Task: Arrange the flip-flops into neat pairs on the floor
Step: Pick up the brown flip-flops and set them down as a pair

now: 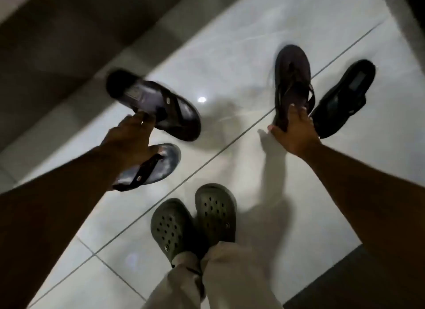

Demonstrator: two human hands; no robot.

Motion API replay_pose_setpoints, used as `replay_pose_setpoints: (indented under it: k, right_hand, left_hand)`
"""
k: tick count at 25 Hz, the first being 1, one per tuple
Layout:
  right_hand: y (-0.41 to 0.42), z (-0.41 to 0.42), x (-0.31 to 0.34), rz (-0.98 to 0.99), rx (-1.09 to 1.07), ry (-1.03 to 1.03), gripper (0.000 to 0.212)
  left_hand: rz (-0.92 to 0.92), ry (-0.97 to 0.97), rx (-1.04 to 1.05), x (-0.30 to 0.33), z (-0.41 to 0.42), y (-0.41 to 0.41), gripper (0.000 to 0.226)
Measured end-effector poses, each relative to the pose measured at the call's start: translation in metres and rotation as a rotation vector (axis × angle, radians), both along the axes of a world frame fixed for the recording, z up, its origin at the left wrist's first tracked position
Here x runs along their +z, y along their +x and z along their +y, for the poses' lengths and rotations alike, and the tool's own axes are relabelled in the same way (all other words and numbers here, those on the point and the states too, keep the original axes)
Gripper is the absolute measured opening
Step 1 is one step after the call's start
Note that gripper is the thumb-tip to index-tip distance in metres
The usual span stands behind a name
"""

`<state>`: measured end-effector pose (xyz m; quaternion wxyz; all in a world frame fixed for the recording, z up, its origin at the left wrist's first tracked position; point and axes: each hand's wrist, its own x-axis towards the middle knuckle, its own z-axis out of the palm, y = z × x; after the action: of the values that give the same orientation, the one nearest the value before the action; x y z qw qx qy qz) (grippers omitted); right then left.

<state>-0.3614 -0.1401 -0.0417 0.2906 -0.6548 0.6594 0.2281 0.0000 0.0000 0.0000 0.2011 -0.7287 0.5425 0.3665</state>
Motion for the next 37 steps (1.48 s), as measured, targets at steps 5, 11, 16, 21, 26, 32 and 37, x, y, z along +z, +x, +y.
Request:
replay_pose_setpoints:
  k: [5,11,16,21,26,32,37]
  right_hand:
    - [0.015,0.002,-0.058,0.061,-0.041,-0.121,0.085]
    - [0.05,-0.021,-0.061,-0.06,0.149,-0.18,0.064]
    - [0.083,-0.085,-0.055,-0.117,0.486,-0.023,0.067]
    - [0.109,-0.071,-0.042,-0.25,0.516,-0.154,0.069]
    - [0.084,0.014,-0.033,-0.343,0.452,-0.217,0.07]
    - [0.059,0.091,-0.047,-0.256,0.718,-0.089,0.074]
    - [-0.005,0.112,-0.037,-0.127,0.442,0.025,0.066]
  left_hand:
    - [-0.065,-0.079,-0.188,-0.059,-0.034,-0.005,0.094]
    - [0.168,-0.039,-0.089,-0.066,-0.033,-0.044,0.086]
    - [0.316,0.078,-0.134,-0.06,-0.037,-0.093,0.09]
    - [0.345,-0.052,-0.017,-0.048,-0.06,-0.124,0.065]
    - [-0.01,-0.377,-0.233,-0.048,-0.133,-0.059,0.069]
    - [-0.17,-0.225,-0.865,-0.076,-0.213,-0.039,0.071]
    - [-0.288,-0.152,-0.685,-0.077,-0.19,0.009,0.054]
